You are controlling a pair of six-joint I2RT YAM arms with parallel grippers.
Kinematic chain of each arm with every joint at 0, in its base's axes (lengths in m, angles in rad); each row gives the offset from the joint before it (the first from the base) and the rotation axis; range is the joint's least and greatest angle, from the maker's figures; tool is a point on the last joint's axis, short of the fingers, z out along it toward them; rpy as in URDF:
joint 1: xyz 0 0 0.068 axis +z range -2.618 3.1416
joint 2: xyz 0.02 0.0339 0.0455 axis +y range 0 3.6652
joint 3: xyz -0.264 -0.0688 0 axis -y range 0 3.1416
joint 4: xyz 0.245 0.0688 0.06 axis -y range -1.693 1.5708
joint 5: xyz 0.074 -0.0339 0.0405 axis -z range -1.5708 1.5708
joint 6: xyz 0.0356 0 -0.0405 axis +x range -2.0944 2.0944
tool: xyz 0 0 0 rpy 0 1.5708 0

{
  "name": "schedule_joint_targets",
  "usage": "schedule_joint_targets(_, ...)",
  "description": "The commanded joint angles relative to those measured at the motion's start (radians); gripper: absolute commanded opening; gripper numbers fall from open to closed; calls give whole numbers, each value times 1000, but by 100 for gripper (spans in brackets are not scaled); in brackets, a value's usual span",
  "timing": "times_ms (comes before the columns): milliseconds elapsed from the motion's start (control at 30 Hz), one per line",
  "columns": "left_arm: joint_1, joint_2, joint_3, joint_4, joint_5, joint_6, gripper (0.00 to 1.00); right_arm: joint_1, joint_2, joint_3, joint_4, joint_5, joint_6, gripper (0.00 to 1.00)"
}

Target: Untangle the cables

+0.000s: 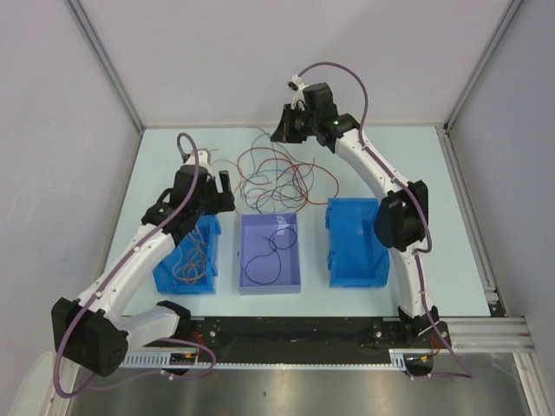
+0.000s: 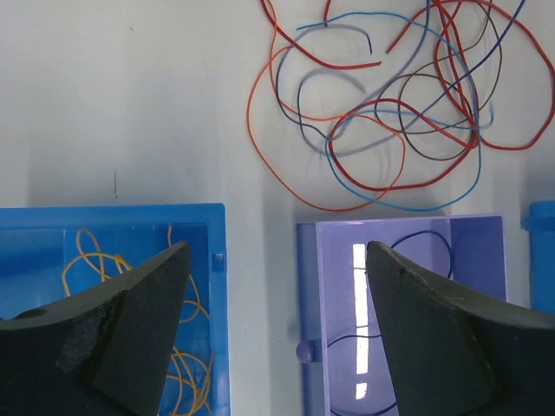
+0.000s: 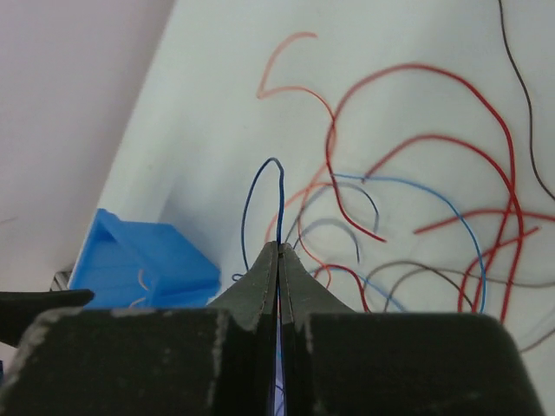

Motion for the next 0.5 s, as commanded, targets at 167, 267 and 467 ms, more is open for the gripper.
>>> schedule_joint_targets(167,5,45,53,68,59,-29,88,11,-93,212,35,-62,-59,0)
schedule_joint_targets(267,5,56,54,71,72,-35,88,24,-189,210,143,-40,-76,0)
schedule_joint_targets(467,5,46,30,68,71,-35,88,79,-458,-66,477,31,-139,0)
